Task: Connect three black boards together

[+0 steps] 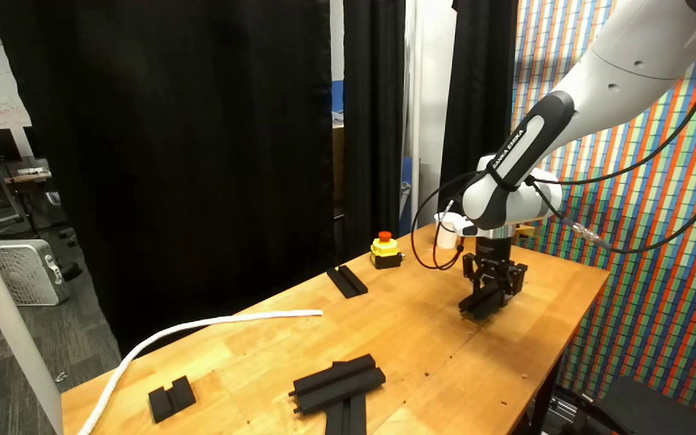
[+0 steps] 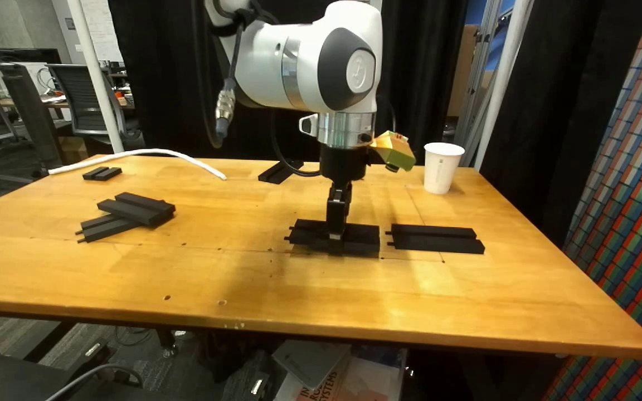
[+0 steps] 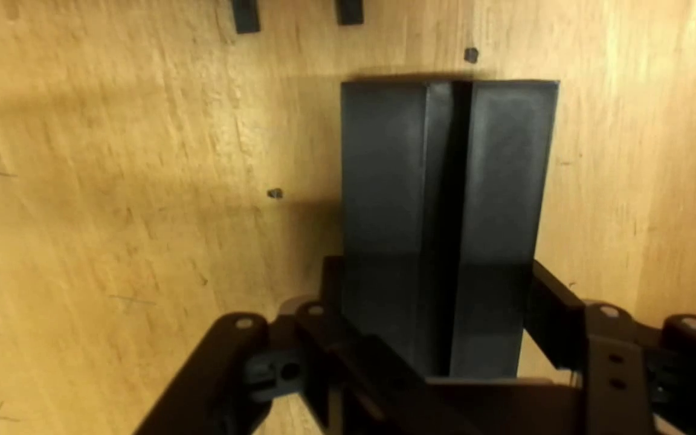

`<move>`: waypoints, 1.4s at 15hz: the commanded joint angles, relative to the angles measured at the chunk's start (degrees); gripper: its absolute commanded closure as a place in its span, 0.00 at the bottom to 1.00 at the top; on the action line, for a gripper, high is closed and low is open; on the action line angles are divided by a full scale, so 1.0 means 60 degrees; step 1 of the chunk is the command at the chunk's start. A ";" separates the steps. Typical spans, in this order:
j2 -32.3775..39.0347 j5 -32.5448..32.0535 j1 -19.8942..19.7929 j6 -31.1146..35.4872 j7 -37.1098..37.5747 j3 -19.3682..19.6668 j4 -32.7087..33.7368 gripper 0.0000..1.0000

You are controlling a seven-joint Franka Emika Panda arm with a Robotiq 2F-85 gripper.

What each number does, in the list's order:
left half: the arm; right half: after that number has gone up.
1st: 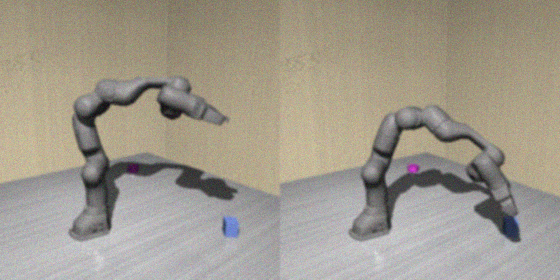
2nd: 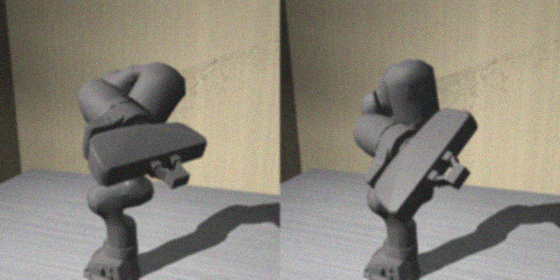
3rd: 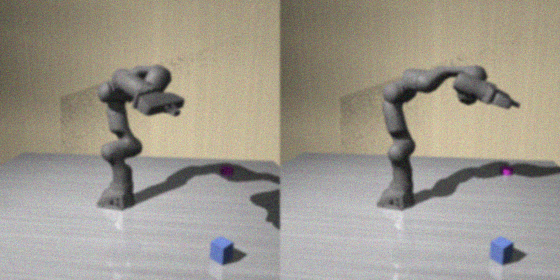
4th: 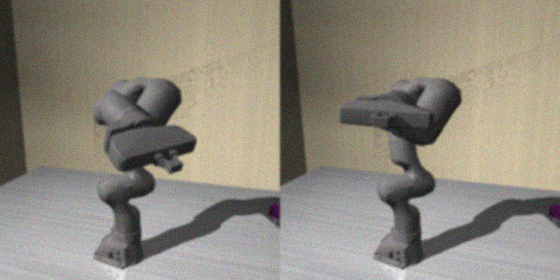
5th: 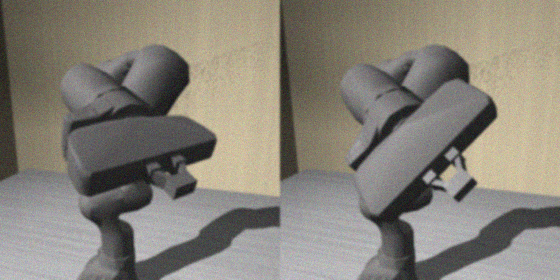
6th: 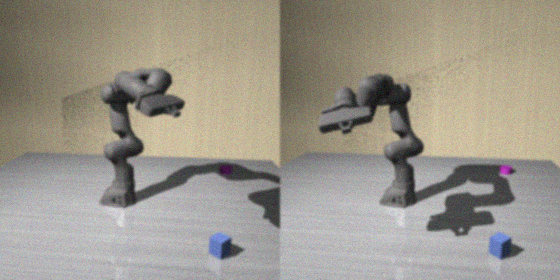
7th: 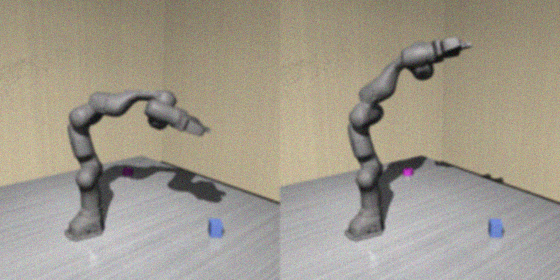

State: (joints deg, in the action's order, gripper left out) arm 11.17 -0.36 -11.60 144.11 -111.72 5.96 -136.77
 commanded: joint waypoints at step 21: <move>0.1649 0.0547 -0.0810 -0.0869 -0.0686 -0.0300 0.2316 0.54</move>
State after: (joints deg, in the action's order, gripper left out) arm 20.38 1.35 -14.92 140.47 -114.43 5.17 -124.92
